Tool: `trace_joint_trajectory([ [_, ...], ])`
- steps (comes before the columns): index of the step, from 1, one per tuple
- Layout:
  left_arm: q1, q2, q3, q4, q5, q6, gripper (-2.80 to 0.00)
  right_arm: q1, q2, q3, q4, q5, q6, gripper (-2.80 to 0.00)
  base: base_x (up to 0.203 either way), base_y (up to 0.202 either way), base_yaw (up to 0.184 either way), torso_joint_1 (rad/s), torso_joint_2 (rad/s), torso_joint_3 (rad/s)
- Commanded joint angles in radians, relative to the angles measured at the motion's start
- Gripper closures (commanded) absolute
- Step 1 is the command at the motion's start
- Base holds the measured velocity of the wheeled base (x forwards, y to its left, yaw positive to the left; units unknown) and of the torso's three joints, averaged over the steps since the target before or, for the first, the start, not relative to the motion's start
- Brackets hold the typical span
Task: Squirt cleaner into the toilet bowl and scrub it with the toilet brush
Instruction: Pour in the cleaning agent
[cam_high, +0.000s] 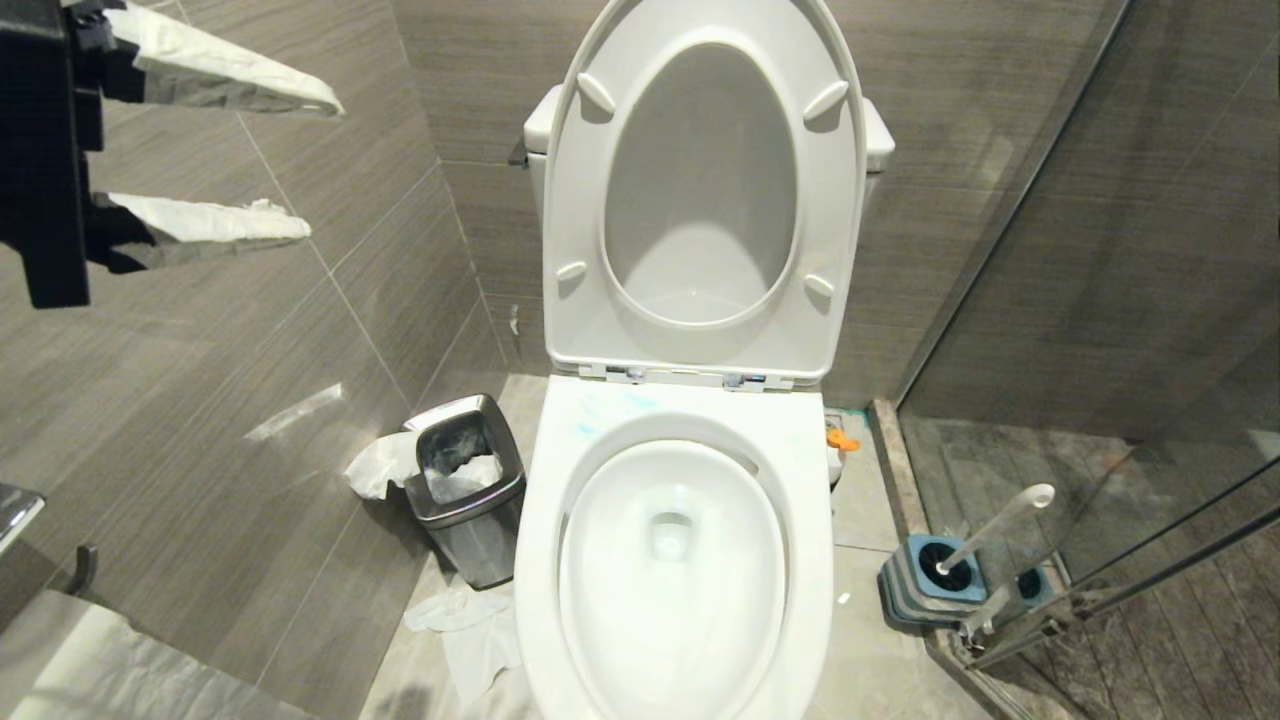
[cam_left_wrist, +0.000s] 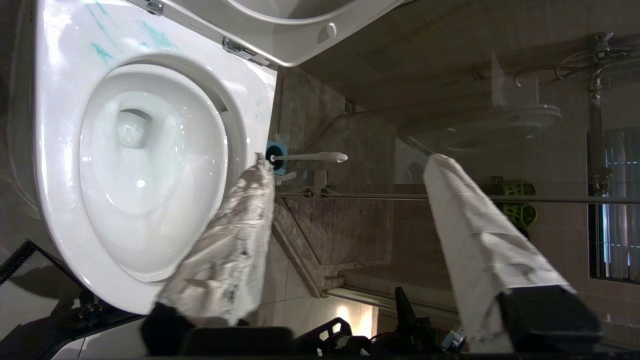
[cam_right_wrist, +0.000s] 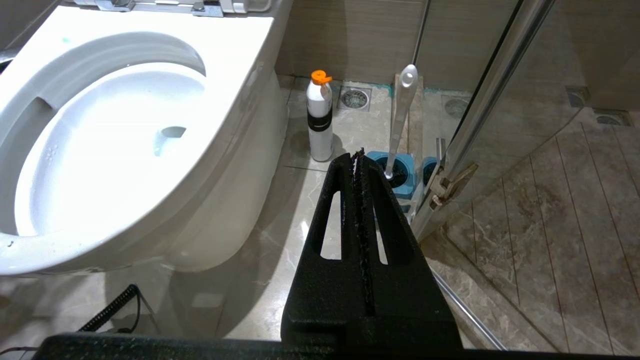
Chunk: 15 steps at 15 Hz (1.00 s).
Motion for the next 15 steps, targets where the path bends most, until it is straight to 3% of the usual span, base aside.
trace_joint_trajectory([
  [1, -0.003, -0.017, -0.001, 0.005, 0.0, -0.003, 0.0, 0.0, 0.0, 0.0, -0.001, 0.0, 0.001, 0.0, 0.0, 0.0, 0.0, 0.0, 0.0, 0.0],
  [3, -0.005, -0.037, -0.005, 0.008, 0.006, 0.022, 0.0, 0.0, 0.0, 0.0, -0.001, 0.001, 0.0, 0.0, 0.0, 0.0, 0.0, 0.0, 0.0, 0.0],
  [4, -0.003, -0.047, -0.002, 0.009, 0.009, 0.08, 0.0, 0.0, 0.0, 0.0, -0.001, 0.0, 0.0, 0.0, 0.0, 0.0, 0.0, 0.0, 0.0, 0.0],
  [7, 0.015, -0.129, 0.018, 0.006, 0.01, 0.366, 0.0, 0.0, 0.0, 0.0, -0.001, 0.0, 0.0, 0.0, 0.0, 0.0, 0.0, 0.0, 0.0, 0.0],
  [9, 0.04, -0.198, 0.007, -0.002, 0.011, 0.504, 0.0, 0.0, 0.0, 0.0, -0.001, 0.001, 0.0, 0.0, 0.0, 0.0, 0.0, 0.0, 0.0, 0.0],
  [11, 0.088, -0.279, 0.0, -0.005, 0.011, 0.559, 0.0, 0.0, 0.0, 0.0, -0.001, 0.001, 0.0, 0.0, 0.0, 0.0, 0.0, 0.0, 0.0, 0.0],
  [15, 0.141, -0.471, 0.034, -0.015, 0.032, 0.578, 0.0, 0.0, 0.0, 0.0, -0.001, 0.0, 0.0, 0.0, 0.0, 0.0, 0.0, 0.0, 0.0, 0.0],
])
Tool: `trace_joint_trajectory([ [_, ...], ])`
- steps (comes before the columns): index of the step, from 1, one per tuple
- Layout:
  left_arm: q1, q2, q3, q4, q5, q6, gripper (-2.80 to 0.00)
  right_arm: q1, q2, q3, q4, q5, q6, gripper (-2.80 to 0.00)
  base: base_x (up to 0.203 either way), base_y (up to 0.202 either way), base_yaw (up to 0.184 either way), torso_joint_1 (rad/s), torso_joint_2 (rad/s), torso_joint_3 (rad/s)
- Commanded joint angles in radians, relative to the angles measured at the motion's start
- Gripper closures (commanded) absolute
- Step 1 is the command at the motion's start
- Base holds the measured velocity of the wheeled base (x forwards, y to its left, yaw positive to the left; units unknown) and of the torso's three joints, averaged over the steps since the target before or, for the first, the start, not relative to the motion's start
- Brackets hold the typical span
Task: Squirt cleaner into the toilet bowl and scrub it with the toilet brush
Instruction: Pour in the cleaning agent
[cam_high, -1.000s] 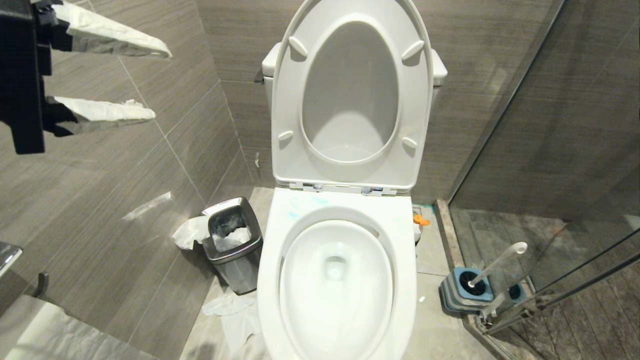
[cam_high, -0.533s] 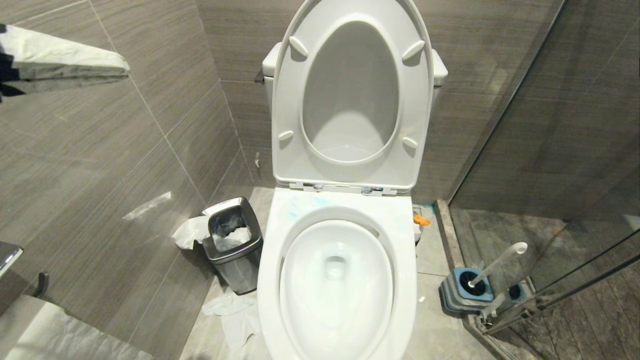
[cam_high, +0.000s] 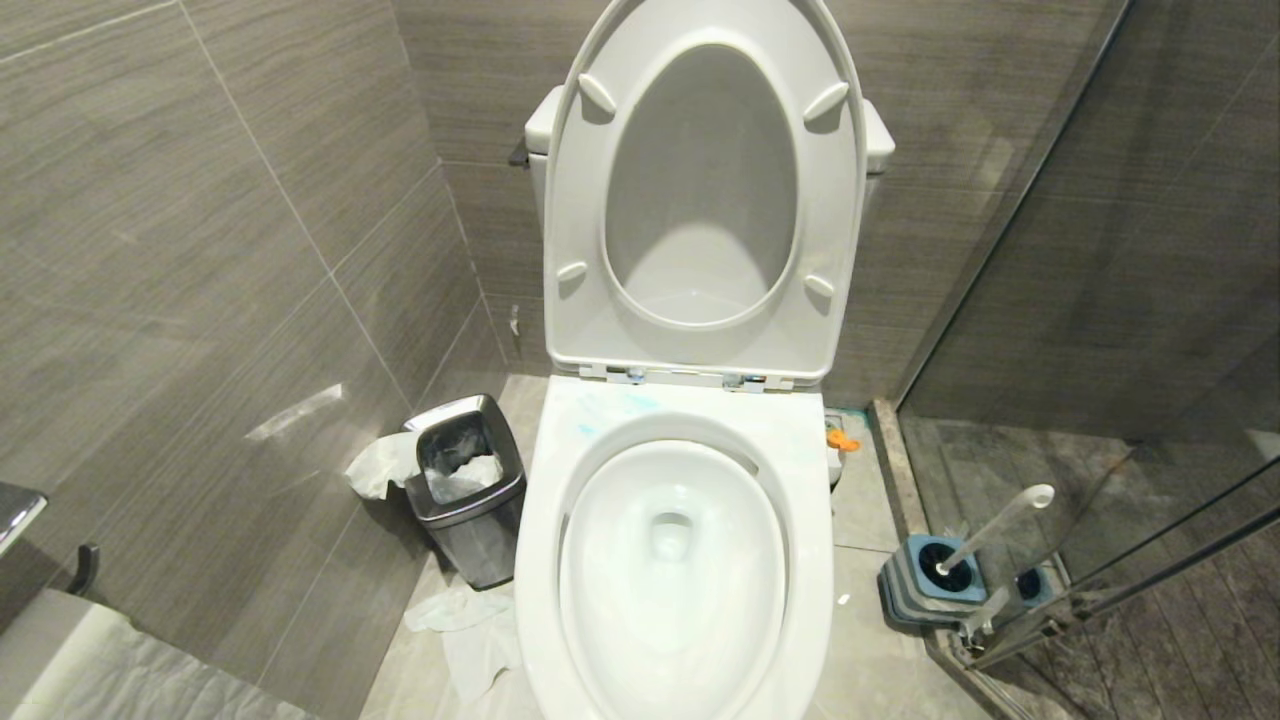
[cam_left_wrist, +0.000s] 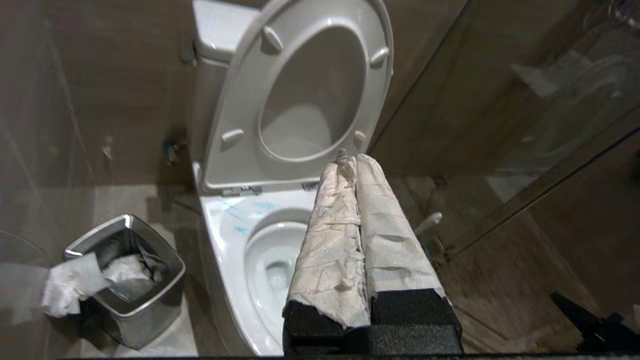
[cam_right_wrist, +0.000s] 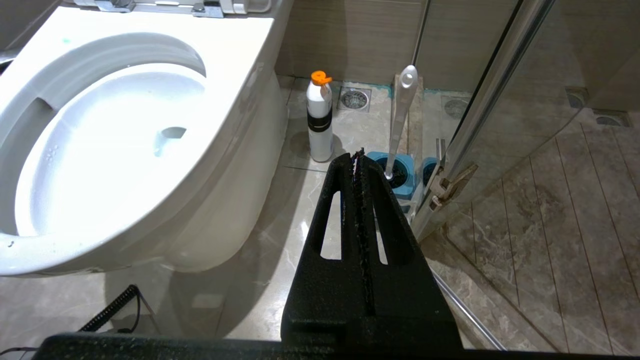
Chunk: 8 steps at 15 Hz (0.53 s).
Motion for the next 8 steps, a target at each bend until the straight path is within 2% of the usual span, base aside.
trace_joint_trajectory([
  [1, 0.04, -0.147, 0.018, -0.001, 0.009, 0.002, 0.0, 0.001, 0.0, 0.0, 0.0, 0.001, 0.0, 0.0, 0.0, 0.0, 0.0, 0.0, 0.0, 0.0],
  [2, 0.055, -0.173, 0.019, -0.009, 0.013, 0.01, 0.0, 0.001, 0.0, 0.0, 0.0, 0.0, 0.001, 0.0, 0.0, 0.0, 0.0, 0.0, 0.0, 0.0],
  [5, 0.096, -0.223, 0.033, -0.049, 0.014, 0.093, 0.0, 0.001, 0.0, 0.0, 0.0, 0.001, 0.0, 0.0, 0.0, 0.0, 0.0, 0.0, 0.0, 0.0],
  [8, 0.178, -0.286, 0.09, -0.067, -0.003, 0.11, 0.0, 0.001, 0.0, 0.0, 0.0, 0.0, 0.0, 0.0, 0.0, 0.0, 0.0, 0.0, 0.0, 0.0],
])
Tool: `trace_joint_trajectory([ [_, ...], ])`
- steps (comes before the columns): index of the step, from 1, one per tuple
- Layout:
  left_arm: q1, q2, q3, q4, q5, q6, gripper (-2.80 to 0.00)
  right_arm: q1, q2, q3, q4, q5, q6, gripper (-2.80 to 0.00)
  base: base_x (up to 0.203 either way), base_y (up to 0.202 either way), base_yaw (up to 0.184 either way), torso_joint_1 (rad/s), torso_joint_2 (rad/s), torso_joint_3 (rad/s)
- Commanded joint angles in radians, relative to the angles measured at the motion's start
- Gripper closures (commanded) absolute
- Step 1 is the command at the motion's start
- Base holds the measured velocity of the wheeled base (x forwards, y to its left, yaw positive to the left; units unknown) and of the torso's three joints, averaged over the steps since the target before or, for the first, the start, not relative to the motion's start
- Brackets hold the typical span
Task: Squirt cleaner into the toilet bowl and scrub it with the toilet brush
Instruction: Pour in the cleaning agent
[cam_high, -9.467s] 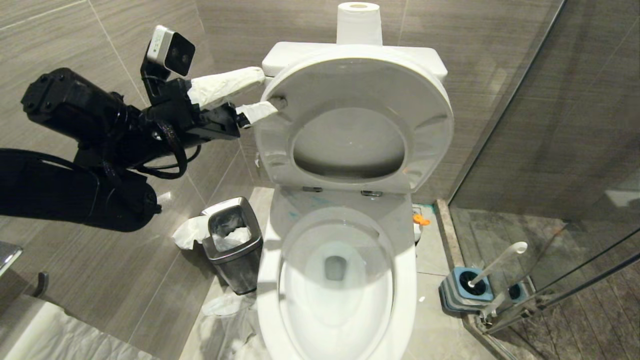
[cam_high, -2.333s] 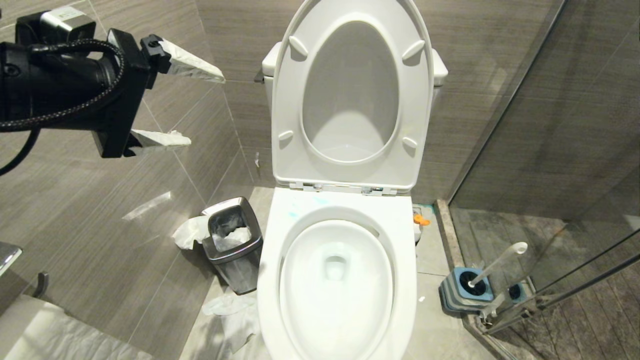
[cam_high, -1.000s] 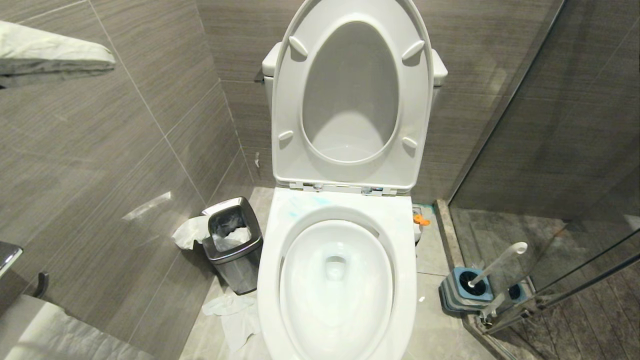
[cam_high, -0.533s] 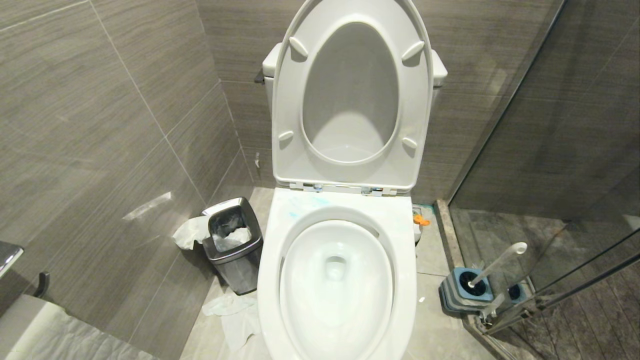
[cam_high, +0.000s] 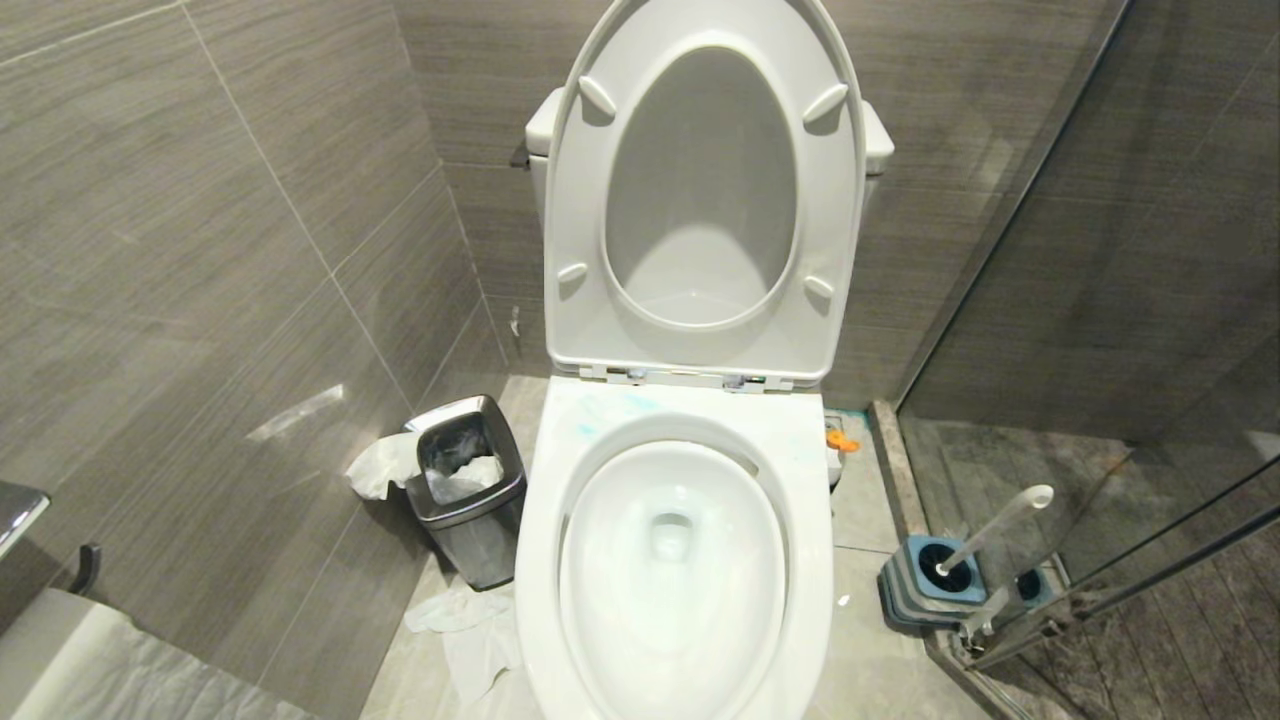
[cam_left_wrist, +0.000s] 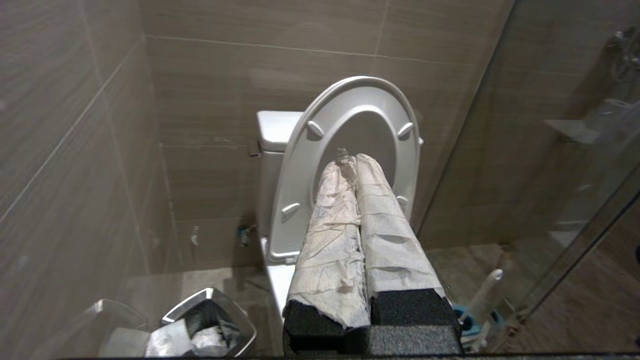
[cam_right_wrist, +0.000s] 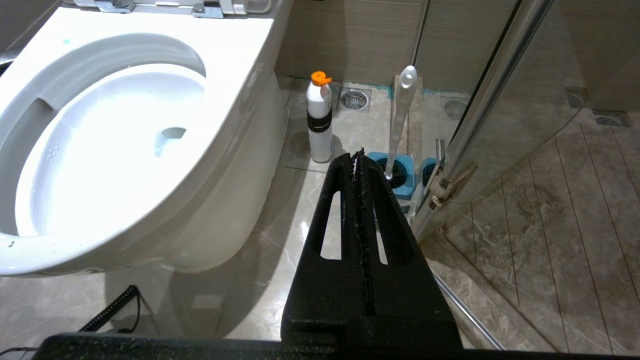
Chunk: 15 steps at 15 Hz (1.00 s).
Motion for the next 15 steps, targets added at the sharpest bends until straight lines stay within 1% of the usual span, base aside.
trace_joint_trajectory([
  [1, 0.067, -0.084, 0.062, 0.0, -0.023, -0.001, 0.0, 0.0, 0.0, 0.0, 0.0, -0.001, 0.0, 0.0, 0.0, 0.0, 0.0, 0.0, 0.0, 0.0],
  [2, 0.085, -0.118, 0.095, -0.001, -0.042, -0.001, 0.0, 0.0, 0.0, 0.0, 0.0, 0.0, 0.001, 0.0, 0.0, 0.0, 0.0, 0.0, 0.0, 0.0],
  [4, 0.102, -0.194, 0.177, -0.005, -0.06, 0.002, 0.0, -0.001, 0.0, 0.0, 0.001, -0.001, 0.0, 0.0, 0.0, 0.0, 0.0, 0.0, 0.0, 0.0],
  [6, 0.115, -0.275, 0.281, -0.027, -0.064, 0.018, 0.0, 0.0, 0.0, 0.0, 0.0, -0.001, 0.0, 0.0, 0.0, 0.0, 0.0, 0.0, 0.0, 0.0],
  [8, 0.124, -0.37, 0.398, -0.075, -0.067, 0.038, 0.0, 0.0, 0.0, 0.0, 0.0, 0.001, 0.0, 0.0, 0.0, 0.0, 0.0, 0.0, 0.0, 0.0],
  [13, 0.146, -0.591, 0.588, -0.091, -0.069, 0.059, 0.0, 0.0, 0.0, 0.0, 0.0, -0.001, 0.0, 0.0, 0.0, 0.0, 0.0, 0.0, 0.0, 0.0],
  [15, 0.151, -0.666, 0.663, -0.094, -0.092, 0.091, 0.0, 0.0, 0.0, 0.0, 0.0, 0.0, 0.001, 0.0, 0.0, 0.0, 0.0, 0.0, 0.0, 0.0],
])
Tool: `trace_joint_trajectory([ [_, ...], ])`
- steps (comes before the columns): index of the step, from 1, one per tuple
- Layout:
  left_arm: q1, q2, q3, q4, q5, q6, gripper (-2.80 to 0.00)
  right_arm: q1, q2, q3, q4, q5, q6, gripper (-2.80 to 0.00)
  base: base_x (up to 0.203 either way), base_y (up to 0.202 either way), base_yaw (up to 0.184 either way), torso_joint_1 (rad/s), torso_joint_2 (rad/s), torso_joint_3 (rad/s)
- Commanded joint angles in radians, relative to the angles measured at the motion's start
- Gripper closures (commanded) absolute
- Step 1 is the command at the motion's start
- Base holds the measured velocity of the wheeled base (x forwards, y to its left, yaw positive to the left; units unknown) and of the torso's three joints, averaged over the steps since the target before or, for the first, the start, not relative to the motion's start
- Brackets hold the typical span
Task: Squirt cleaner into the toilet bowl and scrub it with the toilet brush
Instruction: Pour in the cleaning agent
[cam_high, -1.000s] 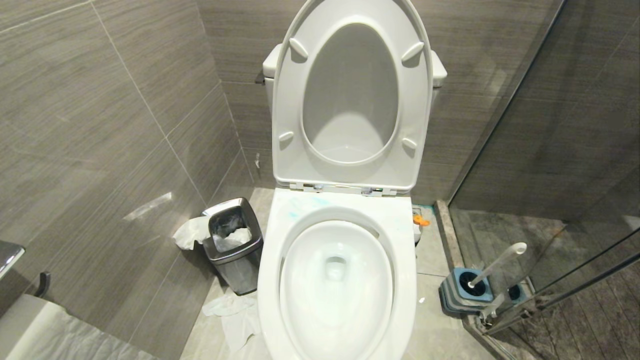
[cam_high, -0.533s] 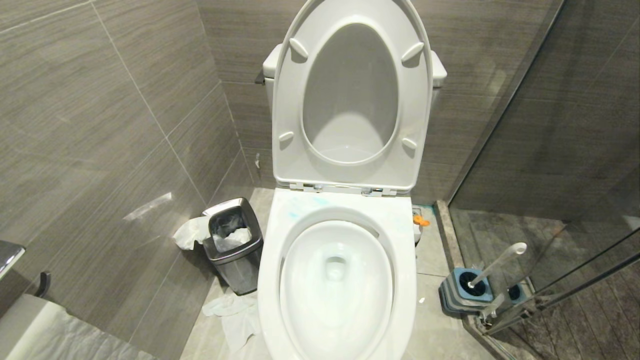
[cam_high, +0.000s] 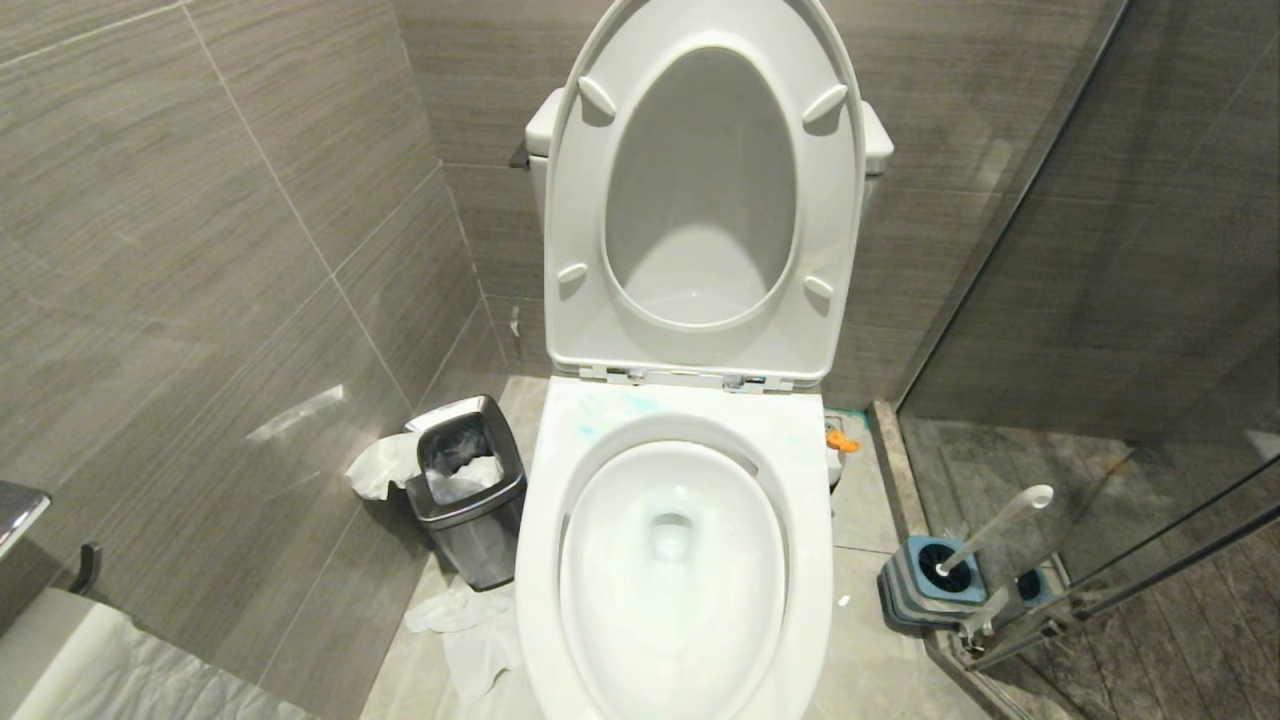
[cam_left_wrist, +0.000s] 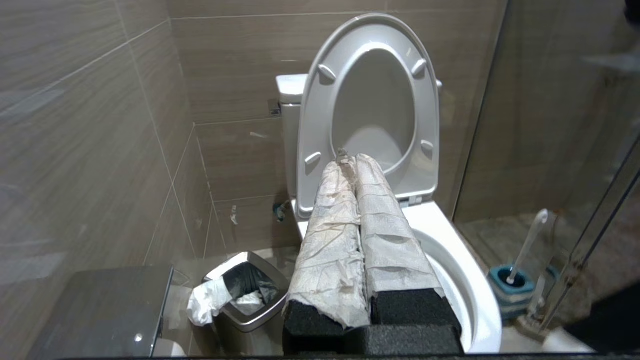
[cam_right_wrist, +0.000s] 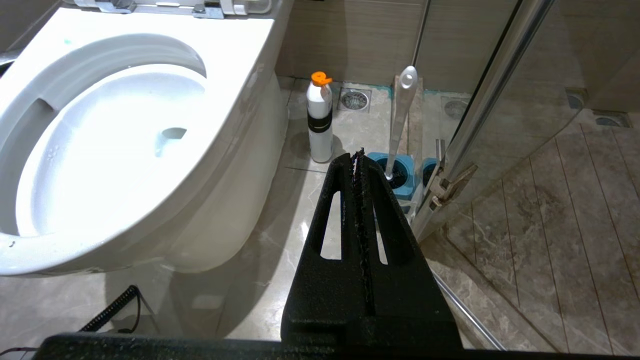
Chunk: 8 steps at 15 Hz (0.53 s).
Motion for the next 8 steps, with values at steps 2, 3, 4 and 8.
trace_joint_trajectory([
  [2, 0.005, -0.123, 0.102, -0.002, -0.024, 0.042, 0.0, 0.0, 0.0, 0.0, 0.0, 0.001, 0.0, 0.0, 0.0, 0.0, 0.0, 0.0, 0.0, 0.0],
  [3, 0.005, -0.123, 0.112, -0.002, -0.023, 0.047, 0.0, 0.0, 0.0, 0.0, 0.0, 0.0, 0.0, 0.0, 0.0, 0.0, 0.0, 0.0, 0.0, 0.0],
  [4, 0.005, -0.124, 0.123, -0.004, -0.02, 0.054, 0.0, 0.0, 0.0, 0.0, 0.001, 0.001, 0.0, 0.0, 0.0, 0.0, 0.0, 0.0, 0.0, 0.0],
  [8, 0.005, -0.124, 0.278, -0.029, 0.132, 0.074, 0.0, 0.0, 0.0, 0.0, 0.0, 0.0, 0.0, 0.0, 0.0, 0.0, 0.0, 0.0, 0.0, 0.0],
])
